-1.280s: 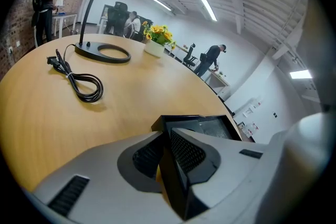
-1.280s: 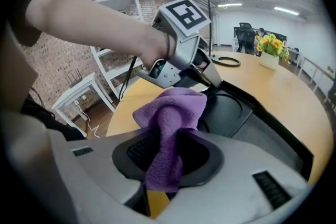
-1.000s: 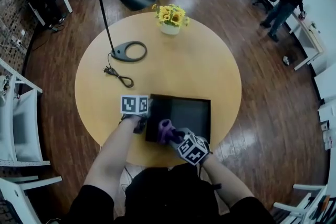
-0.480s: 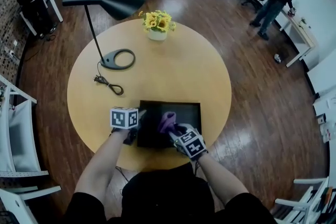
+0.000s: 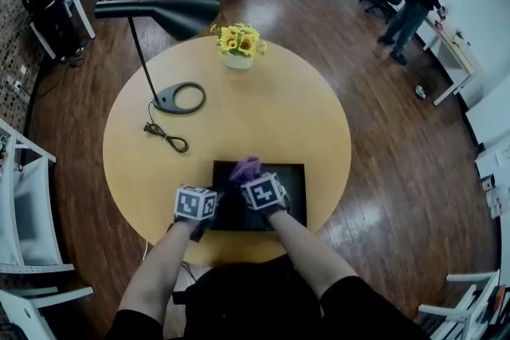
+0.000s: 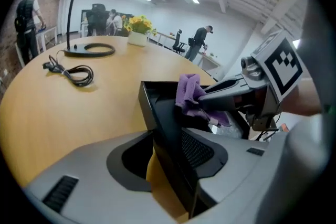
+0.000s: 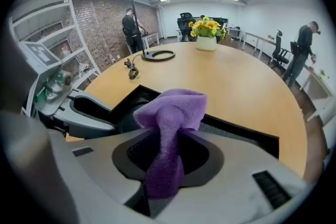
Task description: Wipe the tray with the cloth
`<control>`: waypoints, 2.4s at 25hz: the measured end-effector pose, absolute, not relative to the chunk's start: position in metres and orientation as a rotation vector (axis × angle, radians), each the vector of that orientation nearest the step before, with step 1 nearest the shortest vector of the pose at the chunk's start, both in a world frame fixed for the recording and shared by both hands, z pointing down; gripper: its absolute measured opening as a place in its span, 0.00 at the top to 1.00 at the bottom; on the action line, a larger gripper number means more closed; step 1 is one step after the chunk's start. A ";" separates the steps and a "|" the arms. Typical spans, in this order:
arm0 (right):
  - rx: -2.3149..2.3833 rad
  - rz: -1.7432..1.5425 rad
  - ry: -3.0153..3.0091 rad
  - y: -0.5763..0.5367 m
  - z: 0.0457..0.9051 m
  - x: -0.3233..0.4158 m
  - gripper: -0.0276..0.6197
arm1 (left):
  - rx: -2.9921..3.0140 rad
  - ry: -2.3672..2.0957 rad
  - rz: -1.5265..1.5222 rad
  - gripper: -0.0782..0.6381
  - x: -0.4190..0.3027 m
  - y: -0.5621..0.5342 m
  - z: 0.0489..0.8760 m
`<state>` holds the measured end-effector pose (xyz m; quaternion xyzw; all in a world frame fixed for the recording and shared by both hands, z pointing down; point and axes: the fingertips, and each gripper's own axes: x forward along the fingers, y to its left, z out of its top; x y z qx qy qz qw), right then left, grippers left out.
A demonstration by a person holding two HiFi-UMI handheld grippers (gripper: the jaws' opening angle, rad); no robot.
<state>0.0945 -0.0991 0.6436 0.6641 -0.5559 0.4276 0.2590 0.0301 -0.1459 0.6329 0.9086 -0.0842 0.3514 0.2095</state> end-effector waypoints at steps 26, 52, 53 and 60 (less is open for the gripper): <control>1.867 1.119 -1.286 -0.026 0.660 0.187 0.79 | 2.344 -0.350 0.833 0.66 0.016 -0.159 0.643; 1.787 1.099 -1.444 -0.031 0.658 0.107 0.79 | 2.356 -0.366 0.820 0.66 0.018 -0.159 0.642; 1.789 1.079 -1.421 -0.025 0.658 0.115 0.79 | 2.355 -0.365 0.819 0.66 0.018 -0.159 0.642; 1.803 1.066 -1.349 -0.007 0.657 0.139 0.79 | 2.377 -0.368 0.831 0.66 0.018 -0.160 0.640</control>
